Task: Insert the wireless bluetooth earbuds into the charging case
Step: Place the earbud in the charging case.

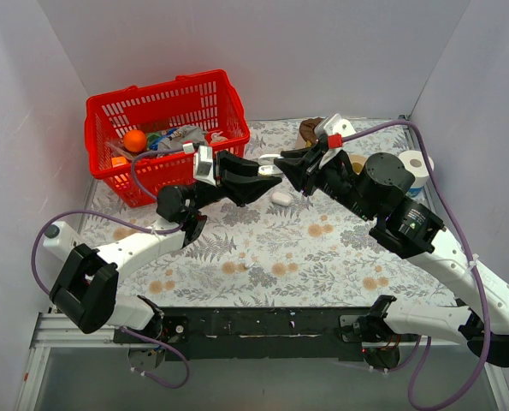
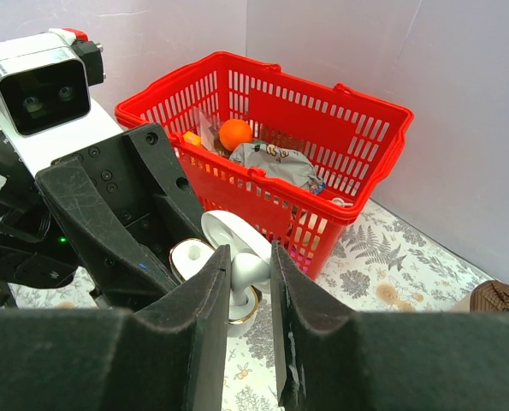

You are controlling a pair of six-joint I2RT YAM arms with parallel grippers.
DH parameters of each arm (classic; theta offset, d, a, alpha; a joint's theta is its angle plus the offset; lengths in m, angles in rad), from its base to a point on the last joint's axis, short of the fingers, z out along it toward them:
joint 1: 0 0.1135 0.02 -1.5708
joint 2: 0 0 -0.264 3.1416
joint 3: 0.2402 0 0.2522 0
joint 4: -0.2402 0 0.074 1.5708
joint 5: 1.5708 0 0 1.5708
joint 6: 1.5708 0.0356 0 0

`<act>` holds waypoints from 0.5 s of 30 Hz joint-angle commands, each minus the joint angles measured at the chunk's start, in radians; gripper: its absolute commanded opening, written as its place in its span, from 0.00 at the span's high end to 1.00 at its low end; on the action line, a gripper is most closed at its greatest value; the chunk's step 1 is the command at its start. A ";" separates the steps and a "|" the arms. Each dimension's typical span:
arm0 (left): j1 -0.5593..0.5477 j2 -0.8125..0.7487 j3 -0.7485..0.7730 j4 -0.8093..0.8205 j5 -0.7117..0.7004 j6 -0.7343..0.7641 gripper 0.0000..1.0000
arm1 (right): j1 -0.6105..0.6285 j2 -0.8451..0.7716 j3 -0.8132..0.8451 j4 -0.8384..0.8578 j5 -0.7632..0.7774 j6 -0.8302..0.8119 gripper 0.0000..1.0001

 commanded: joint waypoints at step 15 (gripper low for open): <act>-0.004 -0.022 0.026 0.041 -0.027 0.007 1.00 | 0.010 -0.019 0.024 -0.003 0.047 0.011 0.55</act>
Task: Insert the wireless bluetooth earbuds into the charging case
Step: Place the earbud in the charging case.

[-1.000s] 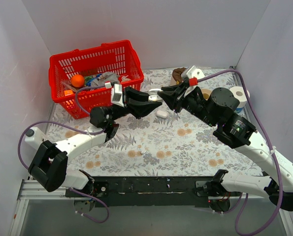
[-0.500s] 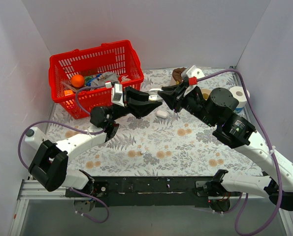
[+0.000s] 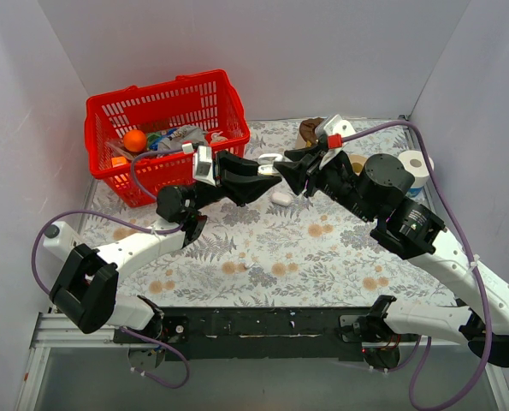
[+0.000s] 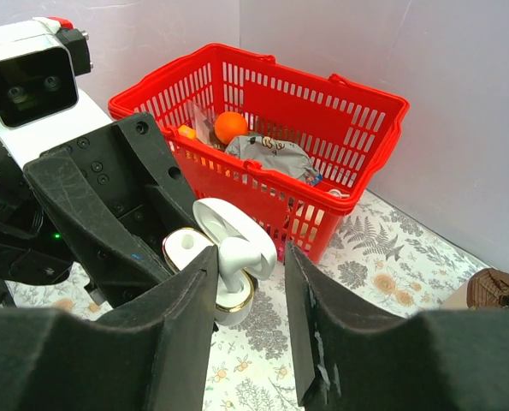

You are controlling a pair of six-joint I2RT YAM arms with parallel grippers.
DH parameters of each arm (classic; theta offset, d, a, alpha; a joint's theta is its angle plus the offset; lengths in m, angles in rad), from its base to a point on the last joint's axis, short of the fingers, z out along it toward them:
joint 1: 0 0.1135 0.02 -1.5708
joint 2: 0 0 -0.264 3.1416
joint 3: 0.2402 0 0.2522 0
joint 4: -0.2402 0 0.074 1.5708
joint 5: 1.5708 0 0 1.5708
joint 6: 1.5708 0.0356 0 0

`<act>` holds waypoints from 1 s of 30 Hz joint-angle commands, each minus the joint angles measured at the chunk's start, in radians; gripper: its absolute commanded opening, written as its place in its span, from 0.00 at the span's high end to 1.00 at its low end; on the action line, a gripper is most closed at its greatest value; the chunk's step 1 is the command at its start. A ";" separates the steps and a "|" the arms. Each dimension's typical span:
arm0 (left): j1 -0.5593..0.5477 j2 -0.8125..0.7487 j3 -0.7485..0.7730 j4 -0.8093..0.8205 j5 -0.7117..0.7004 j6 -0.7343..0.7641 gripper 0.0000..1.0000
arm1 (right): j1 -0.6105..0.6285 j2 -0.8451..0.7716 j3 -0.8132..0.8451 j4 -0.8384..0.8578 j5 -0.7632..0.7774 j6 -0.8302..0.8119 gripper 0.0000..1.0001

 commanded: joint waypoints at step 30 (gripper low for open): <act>-0.004 -0.036 0.003 0.037 -0.027 0.014 1.00 | 0.004 -0.072 0.035 0.045 0.074 0.016 0.30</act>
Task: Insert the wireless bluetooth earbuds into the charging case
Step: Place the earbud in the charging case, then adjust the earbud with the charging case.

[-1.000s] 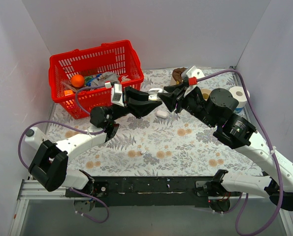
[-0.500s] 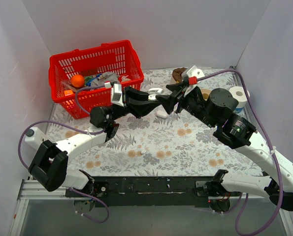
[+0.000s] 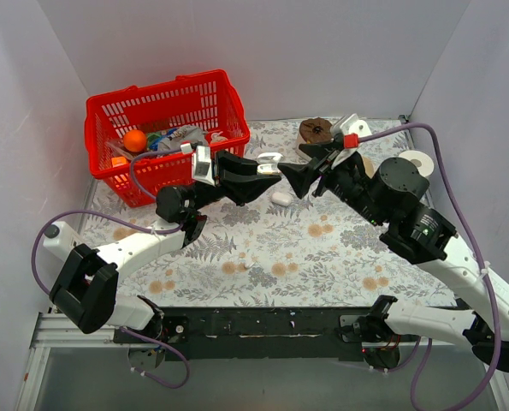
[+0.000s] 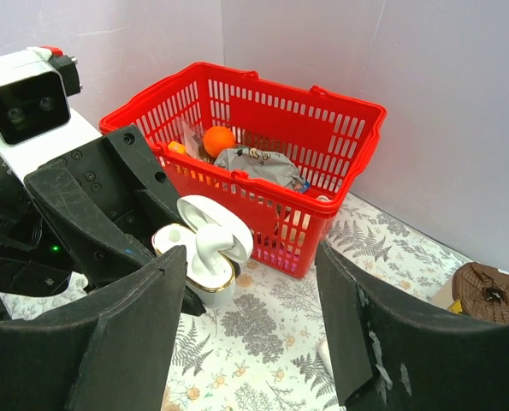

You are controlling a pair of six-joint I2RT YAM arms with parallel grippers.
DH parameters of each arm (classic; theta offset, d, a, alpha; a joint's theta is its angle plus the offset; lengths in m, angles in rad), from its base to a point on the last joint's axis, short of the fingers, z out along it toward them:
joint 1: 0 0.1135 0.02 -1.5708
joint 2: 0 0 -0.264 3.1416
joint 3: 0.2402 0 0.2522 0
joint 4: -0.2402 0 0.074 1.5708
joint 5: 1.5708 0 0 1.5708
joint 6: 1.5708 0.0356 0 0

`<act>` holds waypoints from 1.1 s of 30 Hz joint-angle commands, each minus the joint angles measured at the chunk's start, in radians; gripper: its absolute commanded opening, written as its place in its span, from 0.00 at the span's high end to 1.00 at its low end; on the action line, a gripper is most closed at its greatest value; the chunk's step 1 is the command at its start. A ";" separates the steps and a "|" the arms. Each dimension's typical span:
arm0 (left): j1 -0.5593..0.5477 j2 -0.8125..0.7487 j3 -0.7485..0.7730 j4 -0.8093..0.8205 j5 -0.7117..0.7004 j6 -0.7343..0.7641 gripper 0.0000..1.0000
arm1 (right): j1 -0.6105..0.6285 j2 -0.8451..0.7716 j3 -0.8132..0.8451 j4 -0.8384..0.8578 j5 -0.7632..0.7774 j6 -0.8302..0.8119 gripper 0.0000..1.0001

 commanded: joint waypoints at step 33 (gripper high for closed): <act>-0.006 -0.077 0.006 -0.107 0.027 0.087 1.00 | 0.005 0.146 0.255 -0.166 -0.114 0.024 0.99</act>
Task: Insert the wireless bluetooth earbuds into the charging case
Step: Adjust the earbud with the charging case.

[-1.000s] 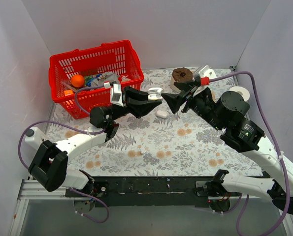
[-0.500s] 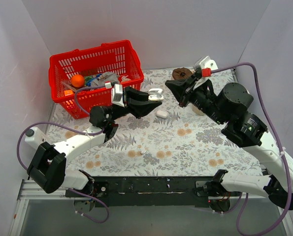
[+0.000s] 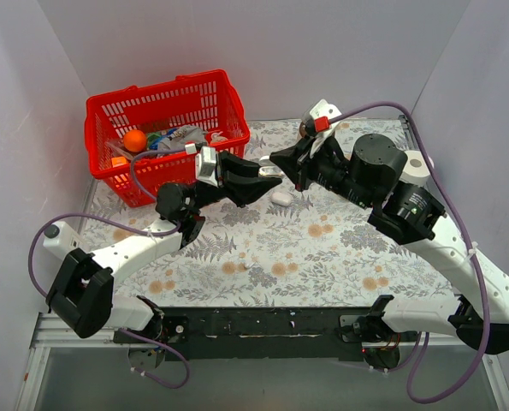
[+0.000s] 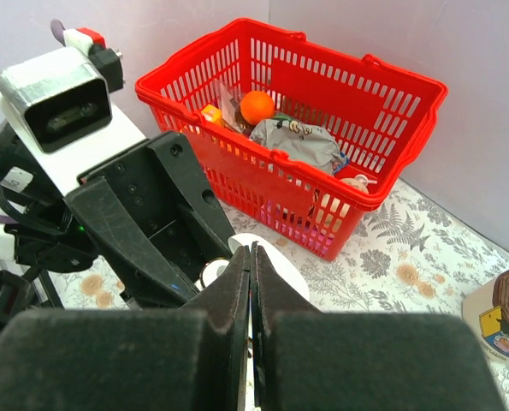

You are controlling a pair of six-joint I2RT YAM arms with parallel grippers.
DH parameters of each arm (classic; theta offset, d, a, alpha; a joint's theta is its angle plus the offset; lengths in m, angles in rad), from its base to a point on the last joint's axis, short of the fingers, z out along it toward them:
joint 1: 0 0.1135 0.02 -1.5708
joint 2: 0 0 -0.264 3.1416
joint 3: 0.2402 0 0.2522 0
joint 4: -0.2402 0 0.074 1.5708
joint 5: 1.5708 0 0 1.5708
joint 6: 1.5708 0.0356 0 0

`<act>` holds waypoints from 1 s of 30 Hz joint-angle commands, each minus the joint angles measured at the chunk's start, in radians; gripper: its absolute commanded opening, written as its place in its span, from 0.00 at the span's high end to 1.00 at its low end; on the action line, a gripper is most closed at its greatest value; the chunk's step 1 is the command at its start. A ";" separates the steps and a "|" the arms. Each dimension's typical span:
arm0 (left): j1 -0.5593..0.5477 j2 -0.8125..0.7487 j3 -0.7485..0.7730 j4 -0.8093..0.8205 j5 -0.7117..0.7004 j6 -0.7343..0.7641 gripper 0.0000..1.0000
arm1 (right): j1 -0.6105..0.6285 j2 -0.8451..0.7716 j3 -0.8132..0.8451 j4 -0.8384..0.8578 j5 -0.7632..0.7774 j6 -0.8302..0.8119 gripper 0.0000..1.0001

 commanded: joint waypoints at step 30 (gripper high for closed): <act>-0.006 -0.059 -0.016 0.047 -0.028 0.010 1.00 | 0.005 -0.049 0.008 0.021 0.069 0.024 0.97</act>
